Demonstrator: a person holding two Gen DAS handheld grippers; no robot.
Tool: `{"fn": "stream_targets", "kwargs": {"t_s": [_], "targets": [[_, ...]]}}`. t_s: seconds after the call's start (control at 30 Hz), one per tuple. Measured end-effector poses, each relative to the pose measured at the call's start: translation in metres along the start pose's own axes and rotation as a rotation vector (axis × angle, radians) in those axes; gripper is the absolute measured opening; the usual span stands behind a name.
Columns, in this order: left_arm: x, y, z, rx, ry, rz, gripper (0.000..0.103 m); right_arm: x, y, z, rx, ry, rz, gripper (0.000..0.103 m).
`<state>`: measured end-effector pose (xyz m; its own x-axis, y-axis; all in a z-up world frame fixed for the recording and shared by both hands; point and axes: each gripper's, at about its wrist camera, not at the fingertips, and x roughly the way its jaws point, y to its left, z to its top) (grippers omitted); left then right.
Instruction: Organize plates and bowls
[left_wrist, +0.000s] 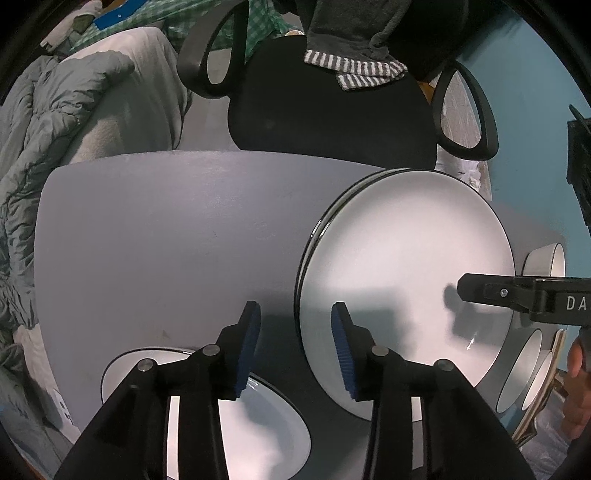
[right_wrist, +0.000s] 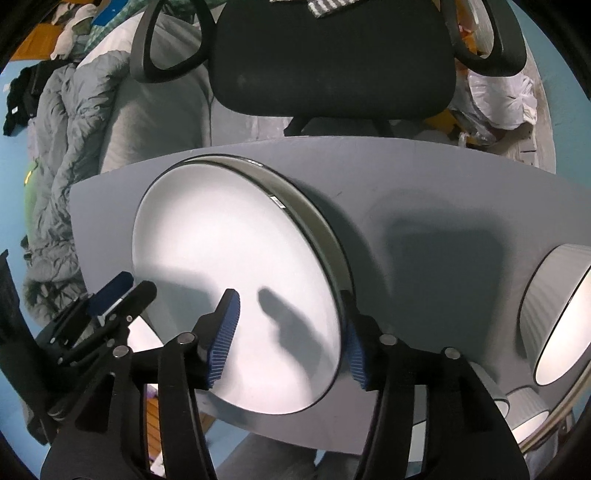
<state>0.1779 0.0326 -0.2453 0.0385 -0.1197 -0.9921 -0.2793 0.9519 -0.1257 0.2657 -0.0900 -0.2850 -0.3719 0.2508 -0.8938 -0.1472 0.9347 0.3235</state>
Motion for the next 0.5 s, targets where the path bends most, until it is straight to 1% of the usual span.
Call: {"fn": "stream_targets", "kwargs": {"t_s": [0.2, 0.27, 0.37, 0.5], "targets": [[-0.005, -0.002, -0.005, -0.010, -0.001, -0.024, 0.042, 0.000, 0.007, 0.000, -0.029, 0.009, -0.039, 0.062], [-0.008, -0.002, -0.007, -0.008, -0.012, -0.022, 0.050, 0.000, 0.009, -0.001, -0.037, 0.007, -0.050, 0.062], [-0.013, -0.003, -0.011, -0.005, -0.034, -0.020, 0.057, 0.001, 0.011, -0.002, -0.049, 0.005, -0.069, 0.062], [-0.015, 0.000, -0.015, -0.014, -0.040, -0.021, 0.061, 0.001, 0.016, -0.004, -0.059, 0.002, -0.093, 0.063]]}}
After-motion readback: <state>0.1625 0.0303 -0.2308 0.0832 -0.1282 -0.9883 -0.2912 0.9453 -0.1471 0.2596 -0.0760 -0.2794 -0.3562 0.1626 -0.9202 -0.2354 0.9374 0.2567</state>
